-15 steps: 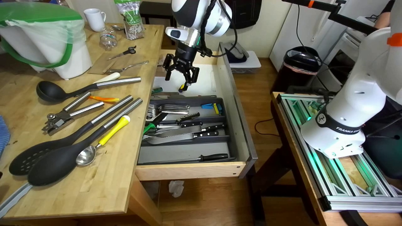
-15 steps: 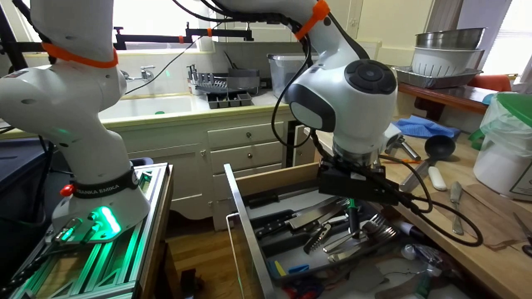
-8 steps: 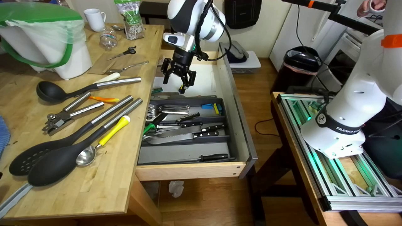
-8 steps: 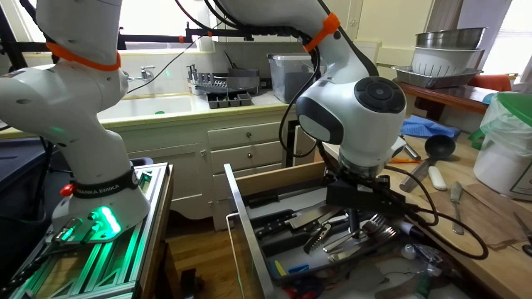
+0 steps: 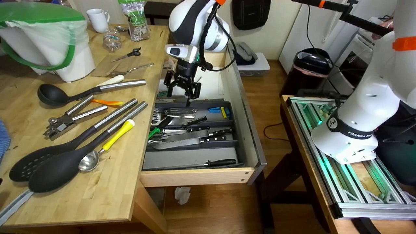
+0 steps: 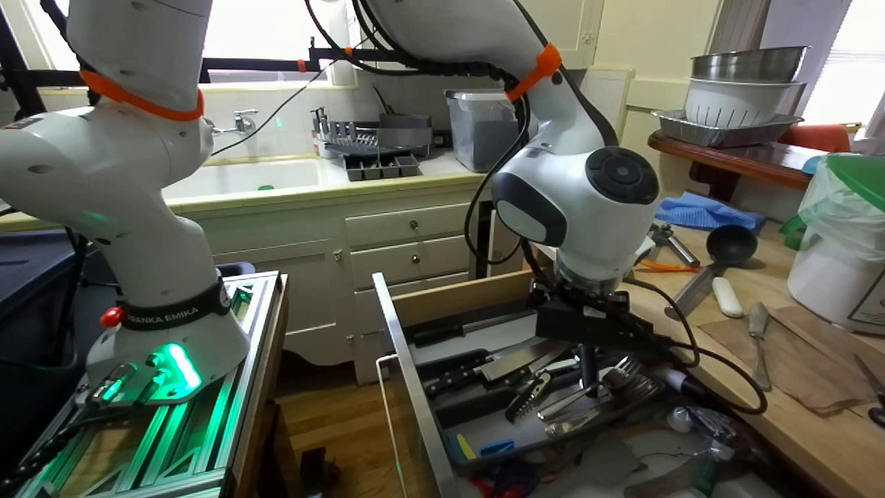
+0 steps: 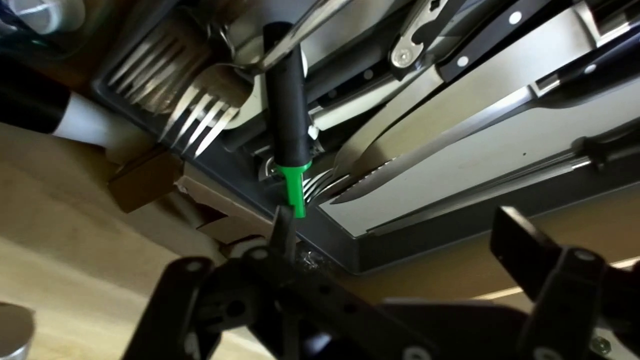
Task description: Take a peeler out of the open drawer and put it on the counter
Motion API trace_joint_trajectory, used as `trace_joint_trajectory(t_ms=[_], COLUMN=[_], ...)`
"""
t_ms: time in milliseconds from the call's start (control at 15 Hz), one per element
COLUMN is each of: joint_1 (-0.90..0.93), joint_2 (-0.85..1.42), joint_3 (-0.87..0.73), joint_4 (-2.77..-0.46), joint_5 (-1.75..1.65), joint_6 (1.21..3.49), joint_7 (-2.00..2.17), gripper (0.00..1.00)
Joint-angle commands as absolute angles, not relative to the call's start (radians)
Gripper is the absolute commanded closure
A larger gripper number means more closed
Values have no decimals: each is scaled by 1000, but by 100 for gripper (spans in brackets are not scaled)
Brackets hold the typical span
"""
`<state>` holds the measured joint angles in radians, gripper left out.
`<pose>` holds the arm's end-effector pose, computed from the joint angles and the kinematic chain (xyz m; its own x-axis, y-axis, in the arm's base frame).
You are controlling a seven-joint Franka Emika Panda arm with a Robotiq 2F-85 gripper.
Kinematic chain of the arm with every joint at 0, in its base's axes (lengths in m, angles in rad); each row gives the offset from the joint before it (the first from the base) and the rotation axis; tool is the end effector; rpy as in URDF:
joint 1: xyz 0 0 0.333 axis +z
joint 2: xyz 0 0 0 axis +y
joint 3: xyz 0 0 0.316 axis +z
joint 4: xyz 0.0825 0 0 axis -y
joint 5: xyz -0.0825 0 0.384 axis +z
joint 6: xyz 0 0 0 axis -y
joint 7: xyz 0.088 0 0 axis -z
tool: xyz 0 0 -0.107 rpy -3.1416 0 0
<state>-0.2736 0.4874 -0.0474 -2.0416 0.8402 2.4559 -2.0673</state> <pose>0.5590 -0.1860 0.1939 0.4234 0.7789 0.4627 0.8749 -0.4841 0.0143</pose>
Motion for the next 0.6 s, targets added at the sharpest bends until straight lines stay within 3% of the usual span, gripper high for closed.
trace_joint_trajectory(t_ms=[0,533], joint_1=[-272,-333], joint_2=[573,682], joint_3=[-9,101], joint_4=[-2010,-1984], joint_5=[852,893], joint_6=[2532,2770], joint_7=[-2076,-2135], gripper=[0,0])
